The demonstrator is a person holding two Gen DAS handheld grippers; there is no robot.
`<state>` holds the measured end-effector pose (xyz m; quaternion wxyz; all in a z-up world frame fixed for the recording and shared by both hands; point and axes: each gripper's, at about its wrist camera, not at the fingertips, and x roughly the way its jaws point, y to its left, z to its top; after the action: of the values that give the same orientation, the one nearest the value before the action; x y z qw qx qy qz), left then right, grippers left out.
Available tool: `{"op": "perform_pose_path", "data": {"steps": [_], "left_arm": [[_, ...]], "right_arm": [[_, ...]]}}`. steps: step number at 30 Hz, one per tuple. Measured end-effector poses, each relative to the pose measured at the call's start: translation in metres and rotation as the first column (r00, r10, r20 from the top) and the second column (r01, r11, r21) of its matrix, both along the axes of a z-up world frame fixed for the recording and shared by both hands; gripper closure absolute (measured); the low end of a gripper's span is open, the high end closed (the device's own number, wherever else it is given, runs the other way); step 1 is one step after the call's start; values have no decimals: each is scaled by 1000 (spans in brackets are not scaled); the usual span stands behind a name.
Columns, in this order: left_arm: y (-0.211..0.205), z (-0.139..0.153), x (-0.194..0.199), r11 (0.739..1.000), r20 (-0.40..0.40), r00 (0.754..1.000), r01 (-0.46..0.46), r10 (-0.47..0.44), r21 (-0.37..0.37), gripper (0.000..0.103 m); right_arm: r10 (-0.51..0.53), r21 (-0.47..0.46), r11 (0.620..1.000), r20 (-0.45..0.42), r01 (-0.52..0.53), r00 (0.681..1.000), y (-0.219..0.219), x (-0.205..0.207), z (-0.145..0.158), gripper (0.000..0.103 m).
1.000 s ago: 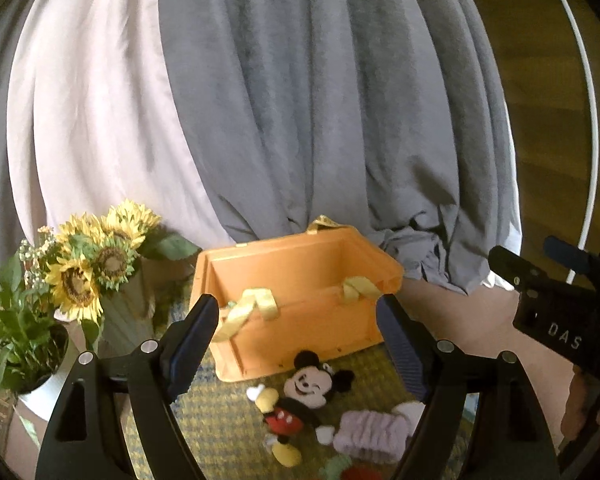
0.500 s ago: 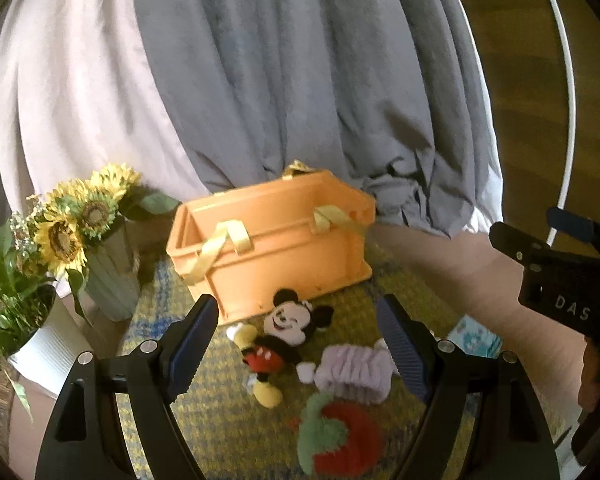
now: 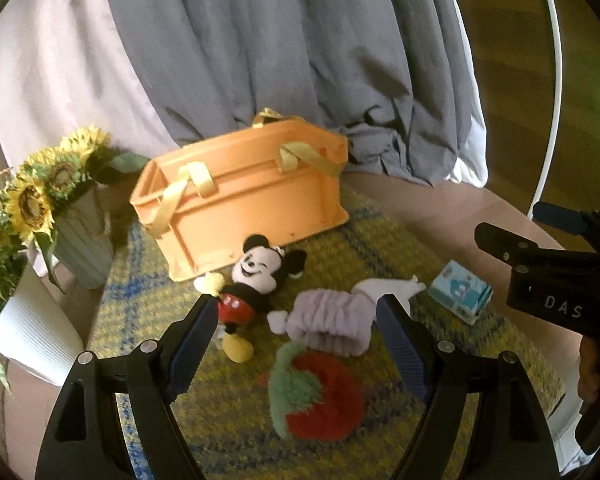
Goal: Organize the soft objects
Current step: 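Move both open tools back toward the lilac sock and tissue pack, then grasp the lilac fuzzy sock with the left tool while the right grasps the blue tissue pack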
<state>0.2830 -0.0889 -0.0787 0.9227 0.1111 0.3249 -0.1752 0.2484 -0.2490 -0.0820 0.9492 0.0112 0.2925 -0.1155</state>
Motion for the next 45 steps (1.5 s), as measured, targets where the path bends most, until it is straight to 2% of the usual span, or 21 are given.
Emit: {"op": "perform_pose_path", "data": {"steps": [13,17,32,35,40,43,45], "left_arm": [[-24,-35,14,997,-112,992,68,-63,38,22],[-31,-44,15,996,-156,984,87,-84,17,23],[-42,-77,31,997,-296,953,55,-69,-55,49],[-45,-82,37,997,-315,947,48,-66,-65,59],[-48,-88,46,997,-330,942,36,-57,-70,64],[-51,-91,49,997,-333,941,36,-56,-68,72],[-51,-92,50,997,-334,941,39,-59,-65,82]], "right_arm": [[16,62,998,-153,-6,988,-17,17,-41,17],[30,88,996,-181,-14,983,-24,20,-53,17],[82,98,993,-246,-60,966,-36,37,-84,18],[90,103,992,-251,-66,964,-37,41,-88,18],[89,110,992,-249,-63,964,-41,48,-92,19],[87,118,991,-257,-59,963,-44,52,-96,26],[91,125,990,-268,-59,959,-45,54,-100,31]]}}
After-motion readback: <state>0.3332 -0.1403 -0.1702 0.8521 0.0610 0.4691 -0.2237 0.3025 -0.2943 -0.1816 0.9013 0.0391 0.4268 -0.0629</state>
